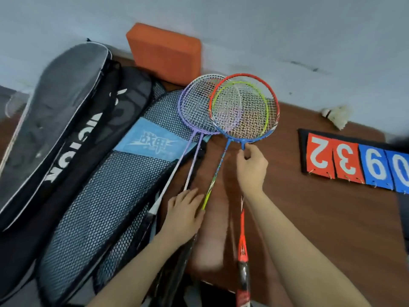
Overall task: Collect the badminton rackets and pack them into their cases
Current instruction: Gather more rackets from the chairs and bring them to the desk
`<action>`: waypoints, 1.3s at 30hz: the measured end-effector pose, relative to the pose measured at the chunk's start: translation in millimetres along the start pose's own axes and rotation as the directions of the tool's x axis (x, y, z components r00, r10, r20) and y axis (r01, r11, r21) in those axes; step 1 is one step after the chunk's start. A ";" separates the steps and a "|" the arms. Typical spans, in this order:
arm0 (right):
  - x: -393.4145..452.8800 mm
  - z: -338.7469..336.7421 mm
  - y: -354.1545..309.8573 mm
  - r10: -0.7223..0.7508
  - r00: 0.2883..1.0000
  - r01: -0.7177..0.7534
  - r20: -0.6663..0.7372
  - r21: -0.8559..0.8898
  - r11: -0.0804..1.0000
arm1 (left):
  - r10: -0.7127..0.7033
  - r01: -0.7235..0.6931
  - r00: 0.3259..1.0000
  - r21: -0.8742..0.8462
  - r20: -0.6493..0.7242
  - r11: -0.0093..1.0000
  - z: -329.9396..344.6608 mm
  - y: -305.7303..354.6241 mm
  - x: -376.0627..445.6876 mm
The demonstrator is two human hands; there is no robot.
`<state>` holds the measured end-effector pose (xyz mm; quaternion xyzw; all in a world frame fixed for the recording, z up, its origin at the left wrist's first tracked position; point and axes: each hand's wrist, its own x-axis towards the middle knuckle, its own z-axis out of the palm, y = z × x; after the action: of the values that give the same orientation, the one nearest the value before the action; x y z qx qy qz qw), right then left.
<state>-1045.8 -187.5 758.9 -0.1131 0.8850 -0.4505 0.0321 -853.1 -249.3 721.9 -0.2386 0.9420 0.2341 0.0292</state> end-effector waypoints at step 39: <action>-296.7 -377.1 202.6 0.101 0.961 -0.174 -0.257 -0.278 0.945 | 0.699 -0.701 0.713 0.018 0.048 0.713 53.2 288.1 -160.0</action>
<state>-851.9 293.6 805.8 0.0008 0.9458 -0.3190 -0.0605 -848.0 68.3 824.4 0.1404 0.9655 0.2158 -0.0397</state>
